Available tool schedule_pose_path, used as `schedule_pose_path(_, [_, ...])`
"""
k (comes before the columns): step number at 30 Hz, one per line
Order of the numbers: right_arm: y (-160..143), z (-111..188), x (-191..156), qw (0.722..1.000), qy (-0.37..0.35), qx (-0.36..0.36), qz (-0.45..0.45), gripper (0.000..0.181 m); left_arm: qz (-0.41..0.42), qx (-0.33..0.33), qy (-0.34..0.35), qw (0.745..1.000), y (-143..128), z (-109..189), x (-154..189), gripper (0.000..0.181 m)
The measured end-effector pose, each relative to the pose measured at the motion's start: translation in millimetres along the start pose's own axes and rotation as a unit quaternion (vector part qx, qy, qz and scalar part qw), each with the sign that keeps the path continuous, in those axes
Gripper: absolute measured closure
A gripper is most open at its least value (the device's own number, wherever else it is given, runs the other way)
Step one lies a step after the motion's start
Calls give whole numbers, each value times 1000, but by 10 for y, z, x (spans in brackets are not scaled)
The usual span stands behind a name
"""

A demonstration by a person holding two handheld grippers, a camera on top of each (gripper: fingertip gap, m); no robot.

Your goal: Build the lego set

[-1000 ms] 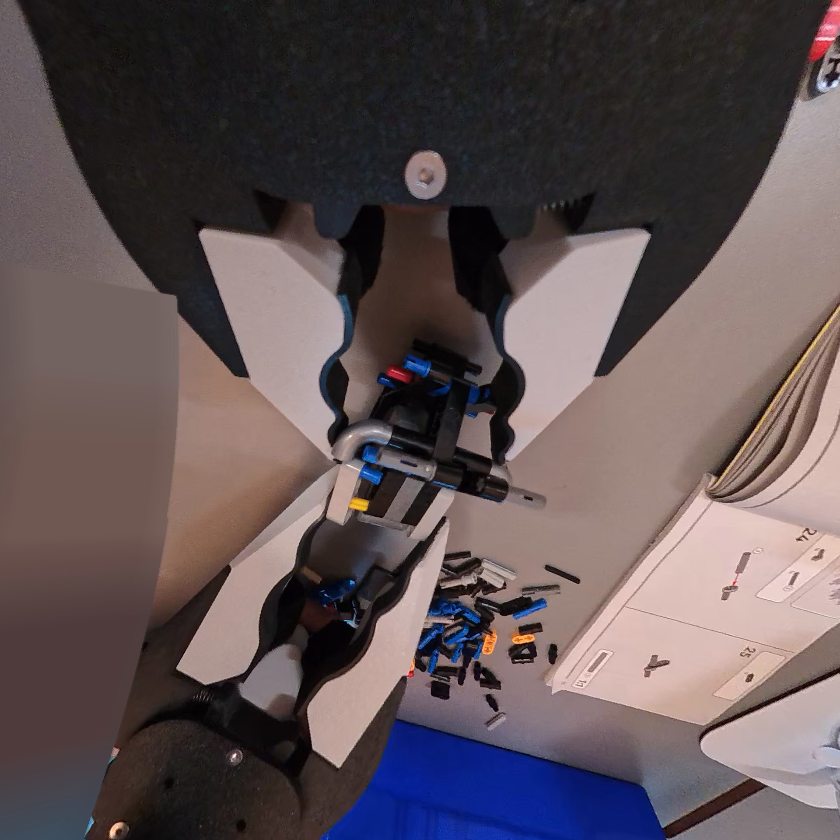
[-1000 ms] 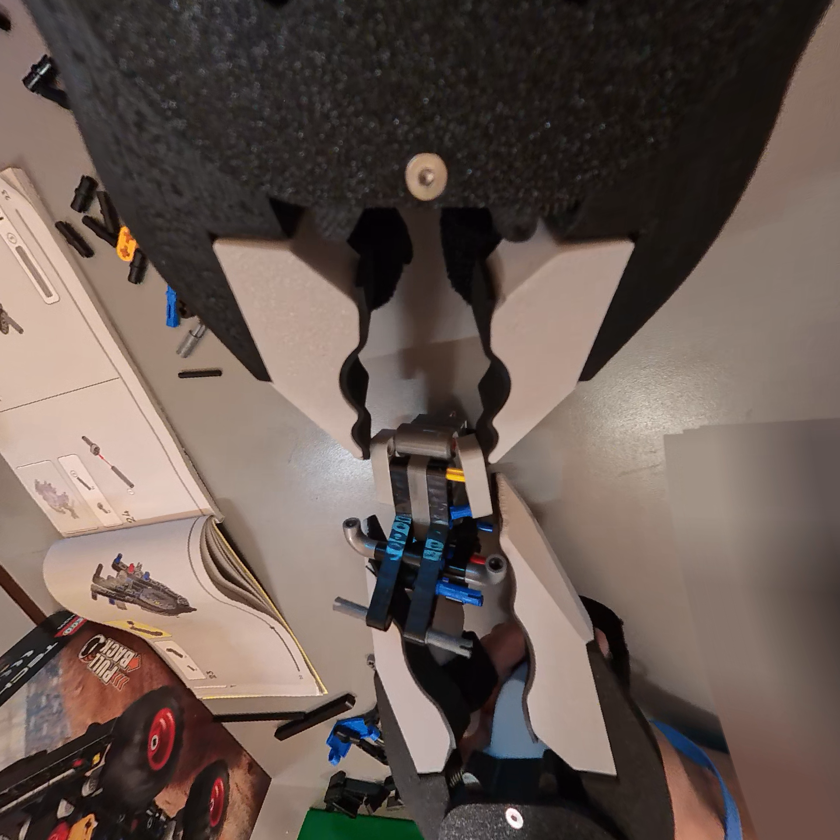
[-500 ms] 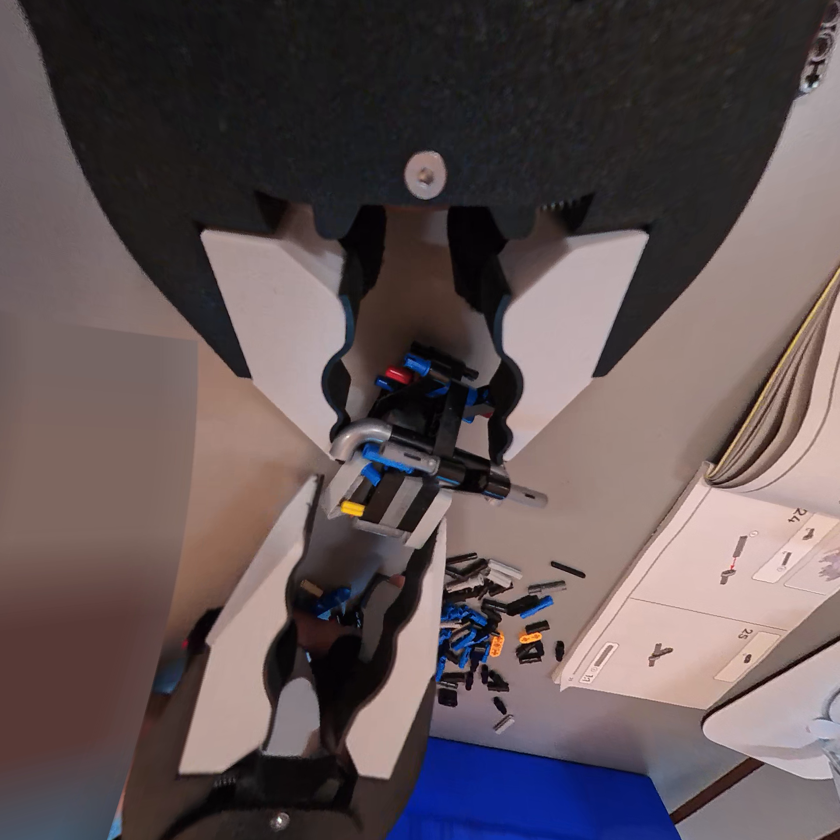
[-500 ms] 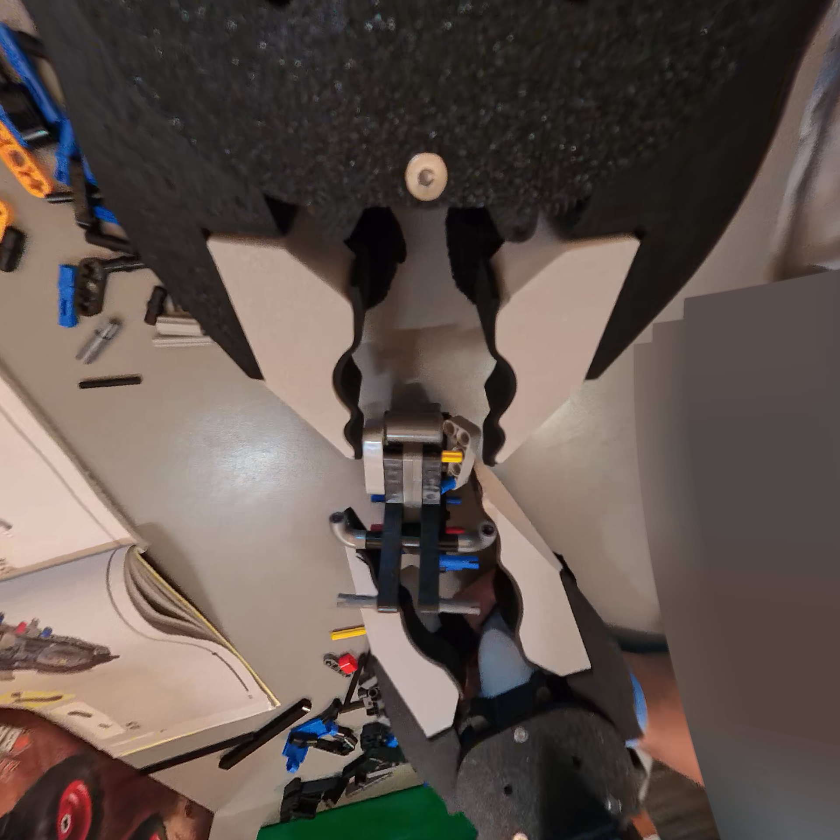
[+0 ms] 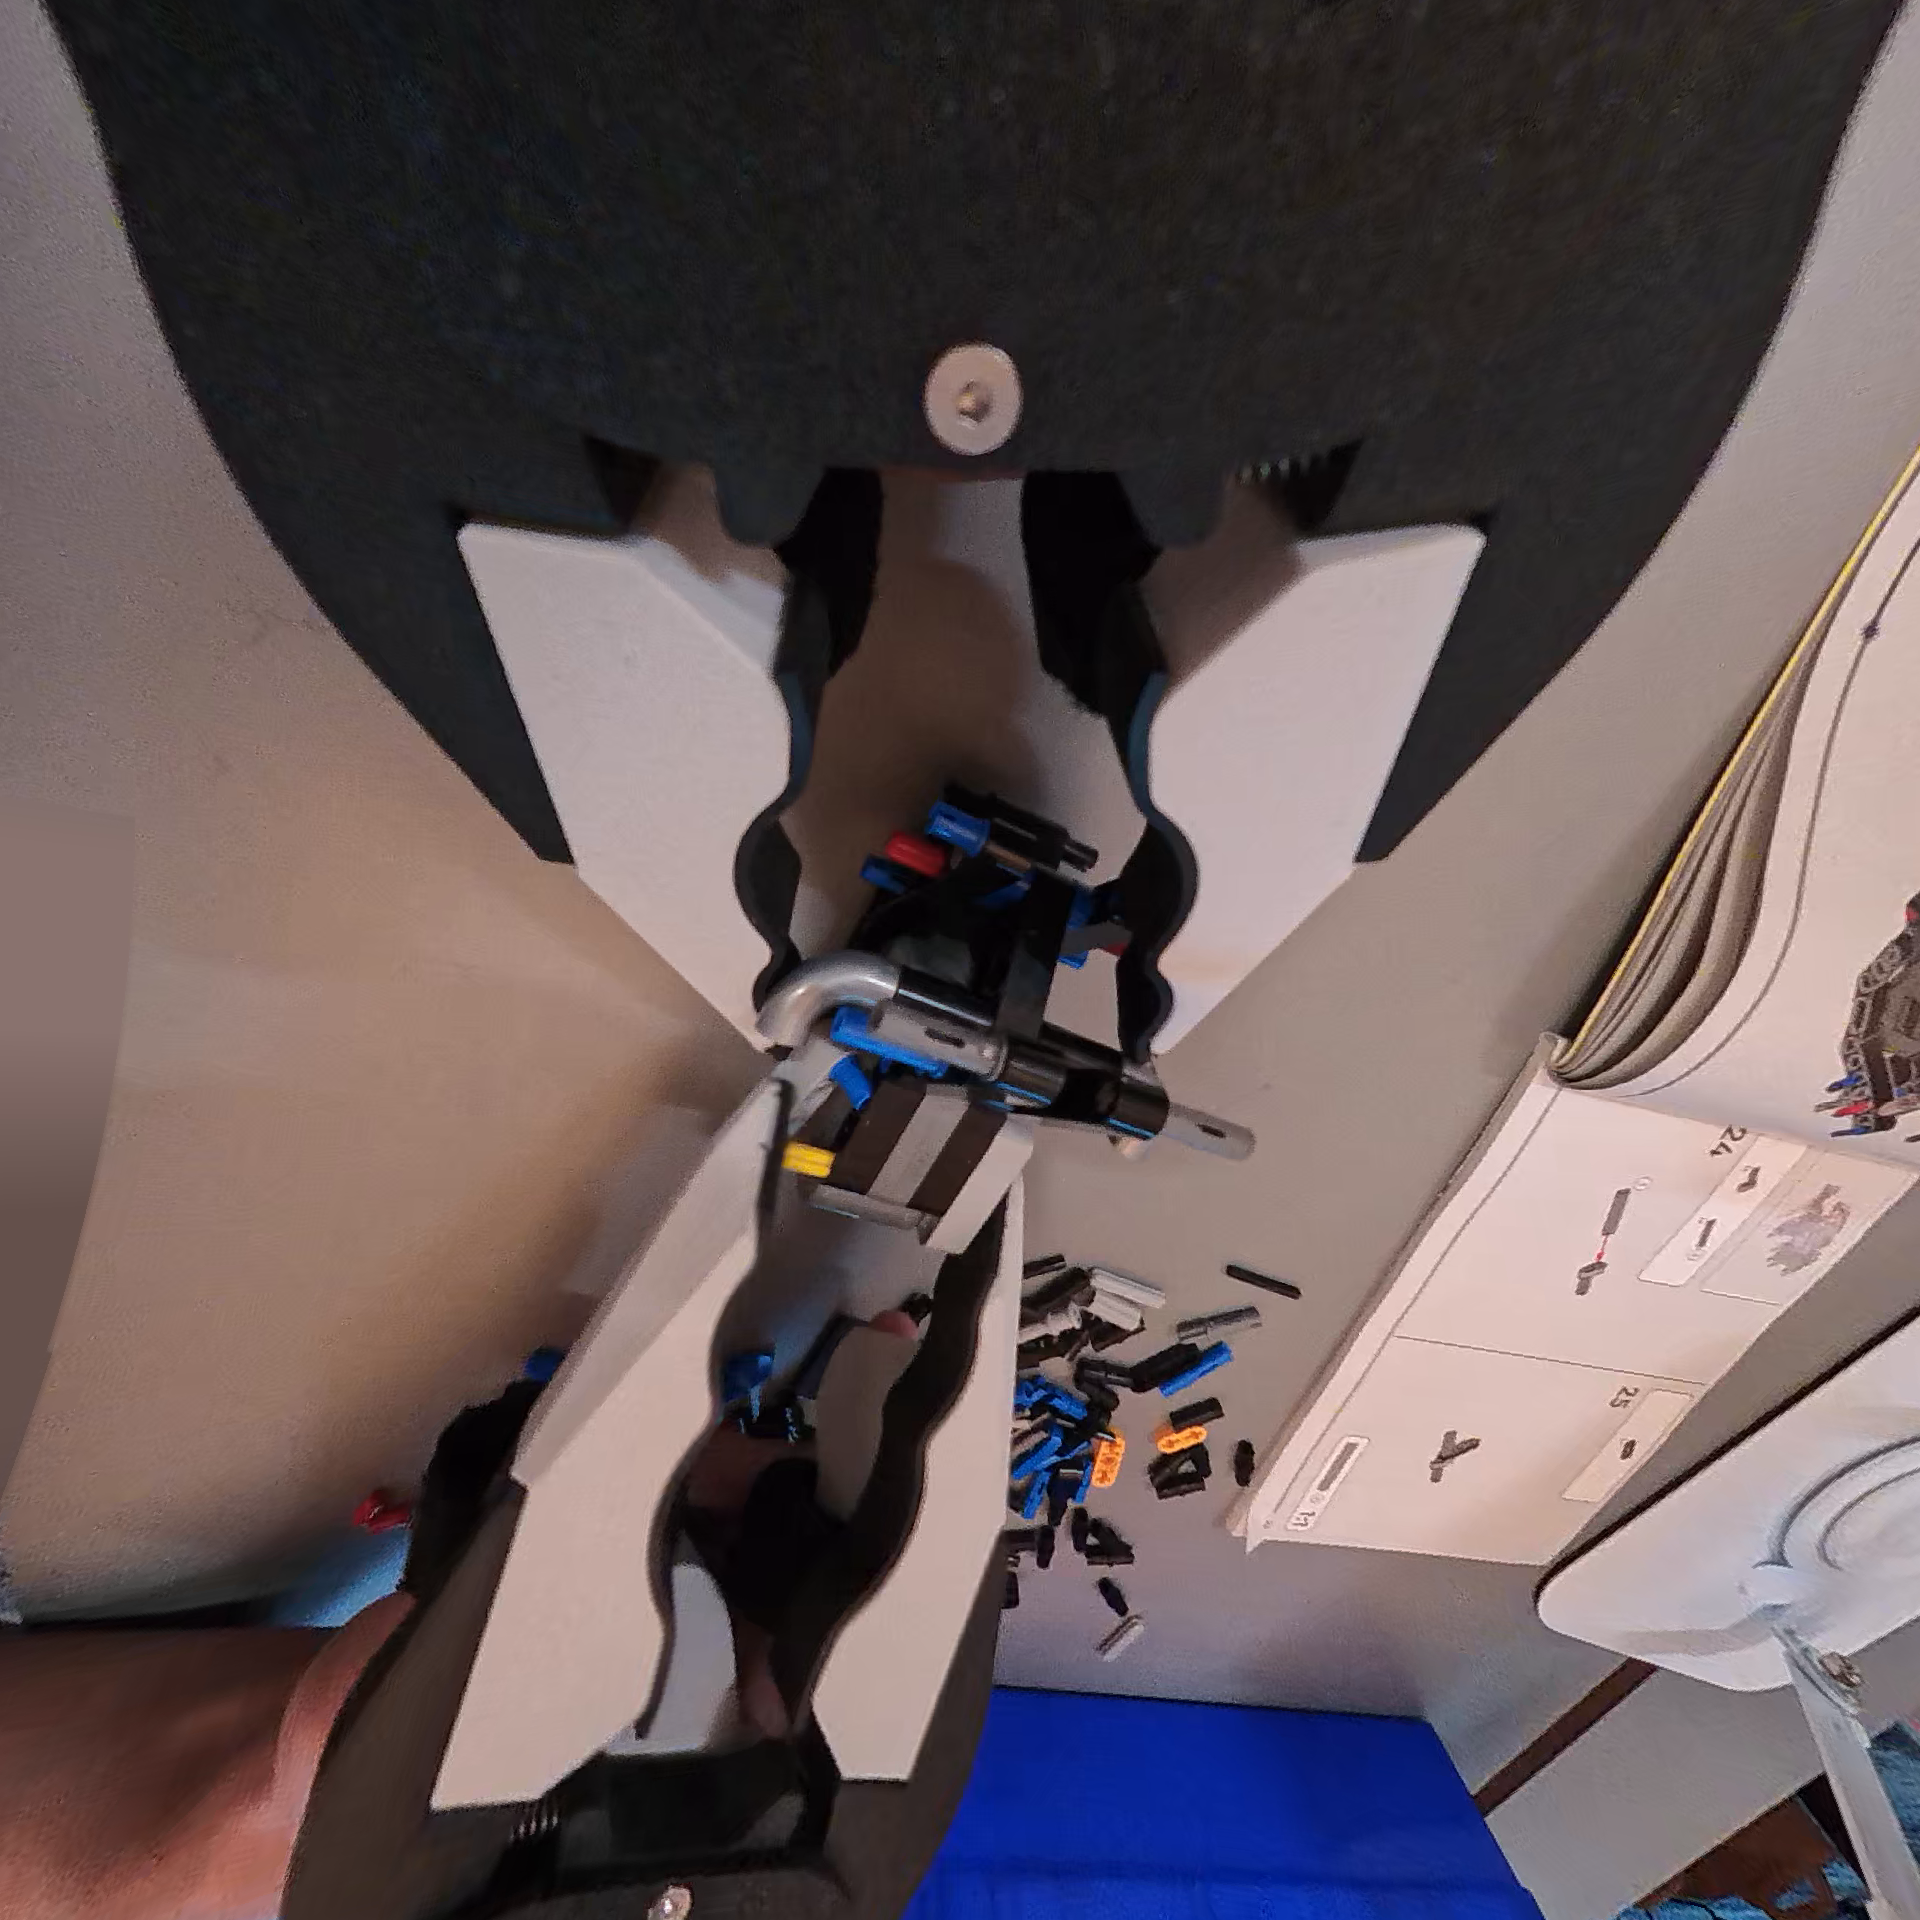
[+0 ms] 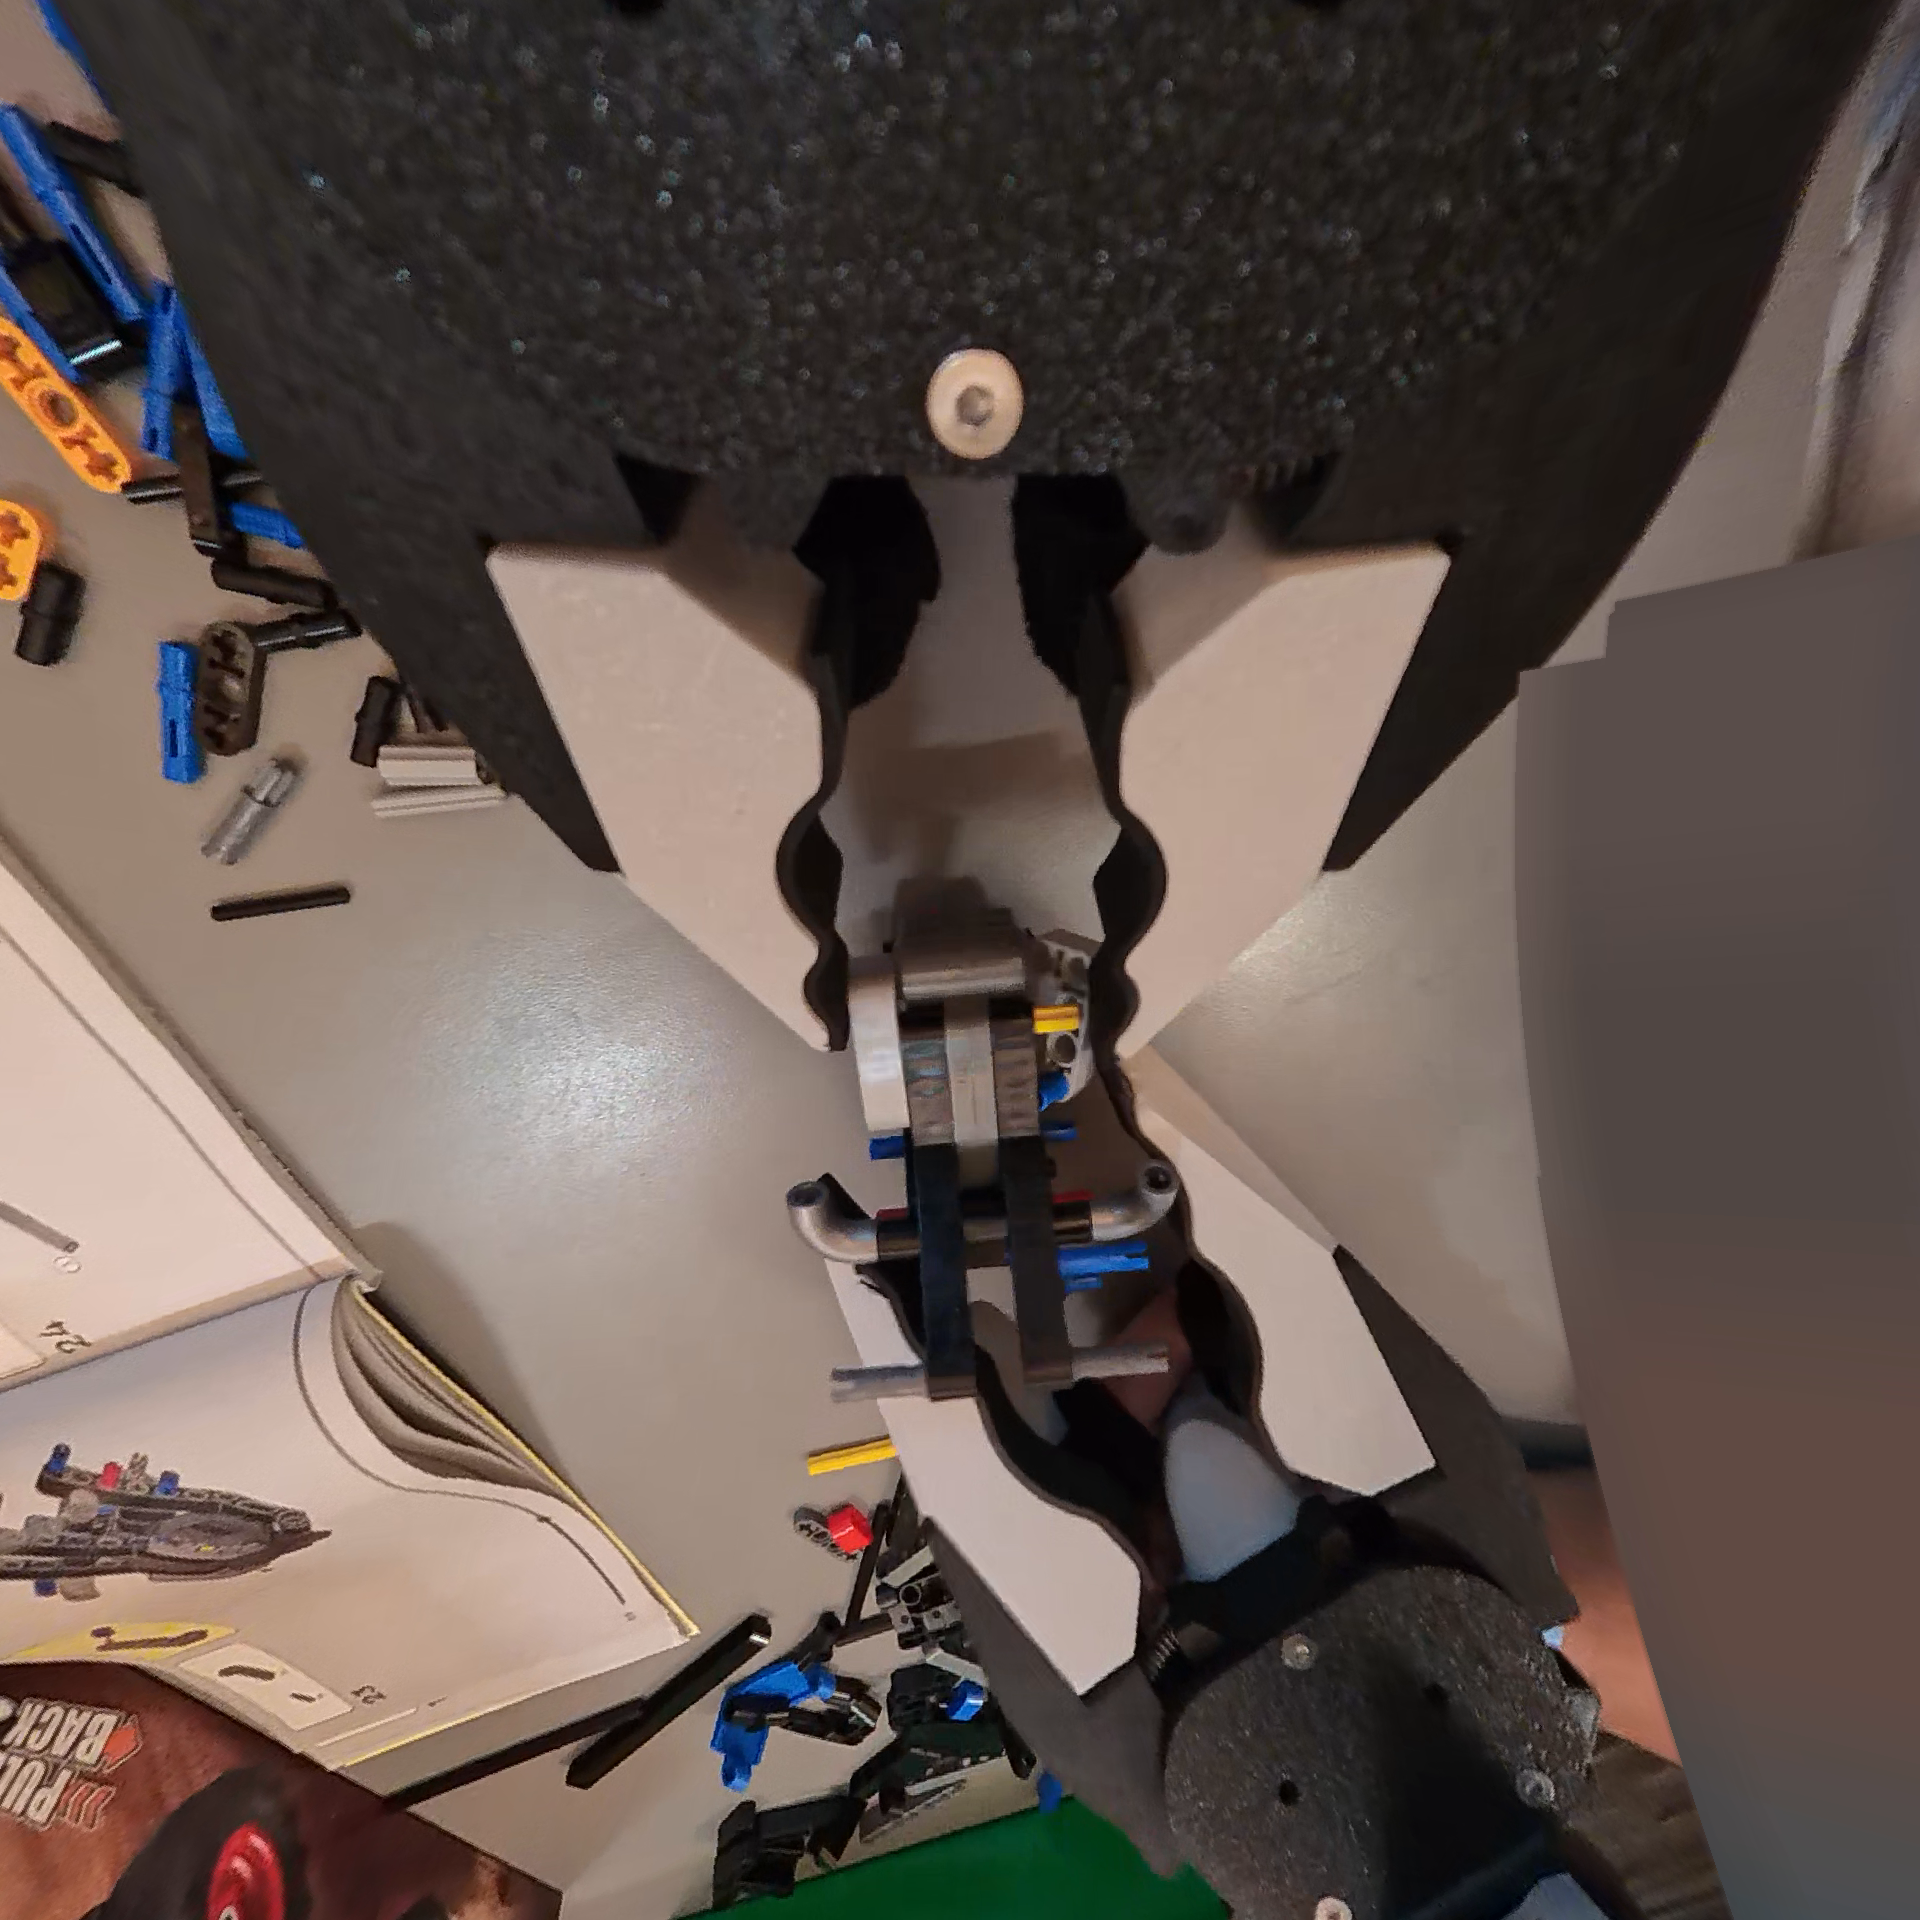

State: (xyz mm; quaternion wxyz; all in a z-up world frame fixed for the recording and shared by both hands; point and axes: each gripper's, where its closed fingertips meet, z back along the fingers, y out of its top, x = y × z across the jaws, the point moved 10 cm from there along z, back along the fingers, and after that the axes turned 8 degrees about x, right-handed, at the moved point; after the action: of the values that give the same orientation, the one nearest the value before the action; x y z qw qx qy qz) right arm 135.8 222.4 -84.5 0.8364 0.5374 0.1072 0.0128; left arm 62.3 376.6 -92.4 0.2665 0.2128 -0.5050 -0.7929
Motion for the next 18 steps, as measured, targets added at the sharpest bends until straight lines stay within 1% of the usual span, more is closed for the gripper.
schedule_pose_path(1, [-9,-7,-25,1000,6,-4,15,130,3,2,-2,1000,3,2,-2,121])
schedule_pose_path(2, [-22,-14,-55,999,8,-8,38,128,8,4,-6,1000,5,5,-4,121])
schedule_pose_path(4, [-36,-25,-104,996,-8,-19,83,125,18,5,-13,1000,7,7,-14,121])
schedule_pose_path(6, [-37,-37,-139,993,-26,-32,109,122,21,6,-17,1000,7,8,-15,121])
schedule_pose_path(7, [-37,-35,-143,992,-34,-35,119,126,21,6,-19,1000,7,8,-12,121])
schedule_pose_path(8, [-37,-32,-145,991,-34,-36,125,127,20,6,-21,1000,8,7,-9,121])
schedule_pose_path(18, [-26,-27,-118,996,-8,-35,76,130,5,16,-25,1000,21,17,14,118])
